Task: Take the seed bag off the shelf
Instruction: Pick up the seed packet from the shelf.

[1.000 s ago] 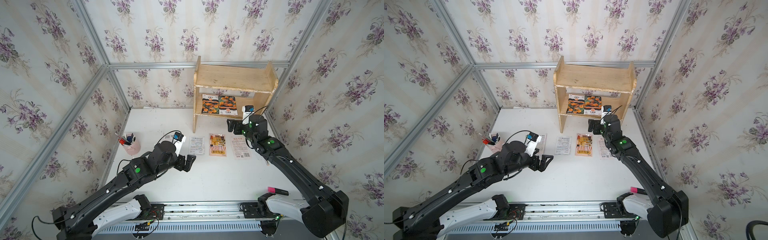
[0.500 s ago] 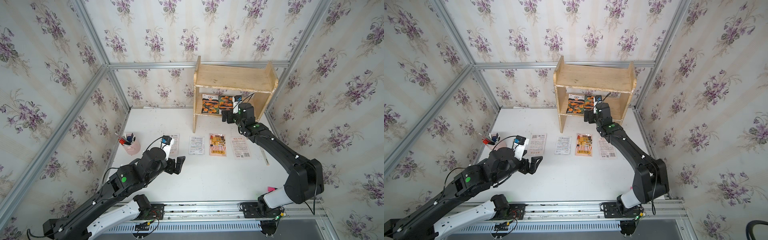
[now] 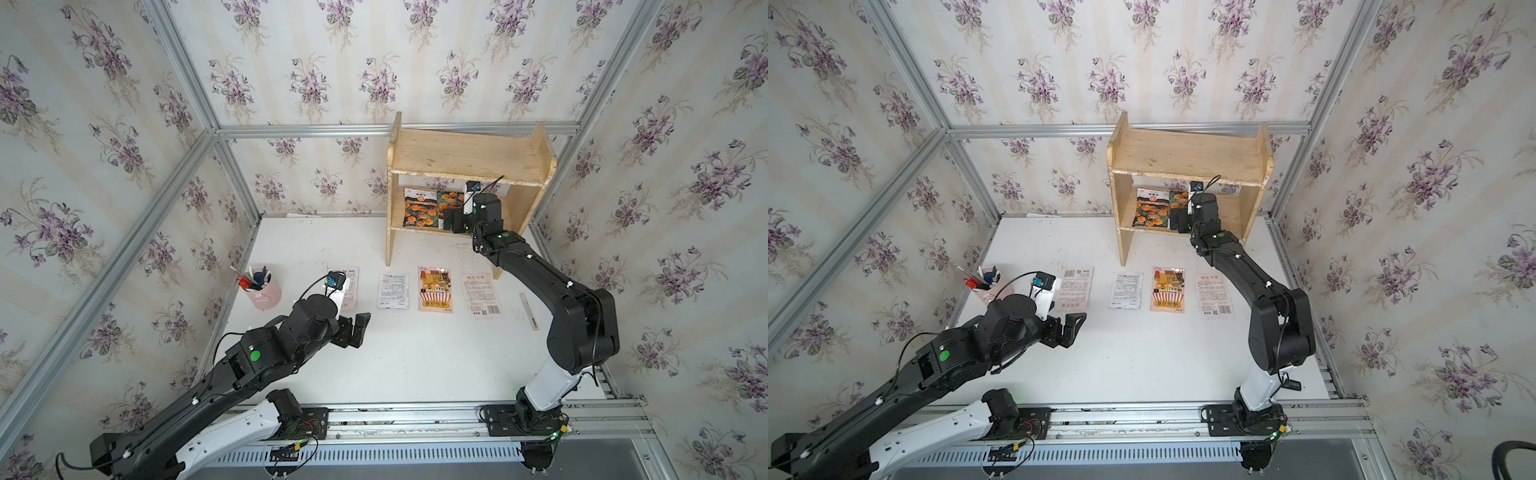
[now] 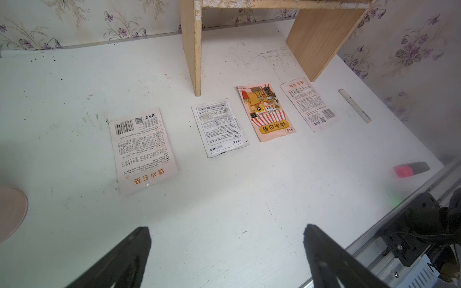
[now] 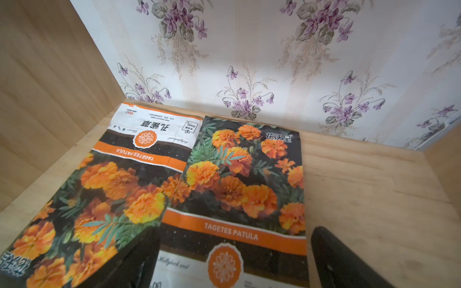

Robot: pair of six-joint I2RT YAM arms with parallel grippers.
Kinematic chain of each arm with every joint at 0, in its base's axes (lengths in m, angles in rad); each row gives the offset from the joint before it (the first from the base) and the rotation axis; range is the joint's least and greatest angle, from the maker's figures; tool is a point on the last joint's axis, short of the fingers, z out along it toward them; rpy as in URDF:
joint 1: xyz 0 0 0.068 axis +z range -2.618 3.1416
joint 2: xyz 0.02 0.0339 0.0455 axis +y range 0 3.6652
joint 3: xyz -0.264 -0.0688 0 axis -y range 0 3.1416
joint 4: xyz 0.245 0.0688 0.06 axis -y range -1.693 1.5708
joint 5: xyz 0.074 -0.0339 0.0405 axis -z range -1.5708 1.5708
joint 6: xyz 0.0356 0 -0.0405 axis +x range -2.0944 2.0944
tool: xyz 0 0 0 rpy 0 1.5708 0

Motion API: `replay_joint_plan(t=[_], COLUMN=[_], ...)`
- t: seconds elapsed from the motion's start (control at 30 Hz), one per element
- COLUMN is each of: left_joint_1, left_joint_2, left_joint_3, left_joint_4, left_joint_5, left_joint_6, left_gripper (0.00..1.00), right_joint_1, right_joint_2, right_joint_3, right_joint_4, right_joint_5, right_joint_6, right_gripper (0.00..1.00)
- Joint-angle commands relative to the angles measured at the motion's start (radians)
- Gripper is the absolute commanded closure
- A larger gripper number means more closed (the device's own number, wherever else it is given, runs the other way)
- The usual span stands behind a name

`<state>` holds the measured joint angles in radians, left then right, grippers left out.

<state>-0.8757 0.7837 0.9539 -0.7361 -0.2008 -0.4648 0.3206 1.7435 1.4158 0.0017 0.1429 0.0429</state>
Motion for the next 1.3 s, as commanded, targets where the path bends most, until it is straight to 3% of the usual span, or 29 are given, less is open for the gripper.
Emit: replay_joint_plan(t=[0.0, 0.23, 0.63, 1.27], left_joint_1=[0.001, 0.001, 0.001, 0.001], left_joint_2=[0.000, -0.005, 0.004, -0.021], left_joint_3=[-0.003, -0.019, -0.036, -0.050], left_joint_4=[0.010, 0.011, 0.042, 0.067], left_joint_5=[-0.004, -0.005, 0.004, 0.015], left_joint_6=[-0.010, -0.021, -0.013, -0.012], left_gripper=[0.00, 0.00, 0.00, 0.00], right_joint_1=[0.000, 0.000, -0.018, 0.010], right_joint_2=[0.030, 0.065, -0.060, -0.251], right_joint_3=[0.024, 0.040, -0.107, -0.264], right_joint_4=[0.033, 0.006, 0.001, -0.020], right_joint_5=[-0.011, 0.024, 0.035, -0.063], right_joint_6=[-0.006, -0.026, -0.026, 0.160], right_gripper=[0.01, 0.01, 0.00, 0.01])
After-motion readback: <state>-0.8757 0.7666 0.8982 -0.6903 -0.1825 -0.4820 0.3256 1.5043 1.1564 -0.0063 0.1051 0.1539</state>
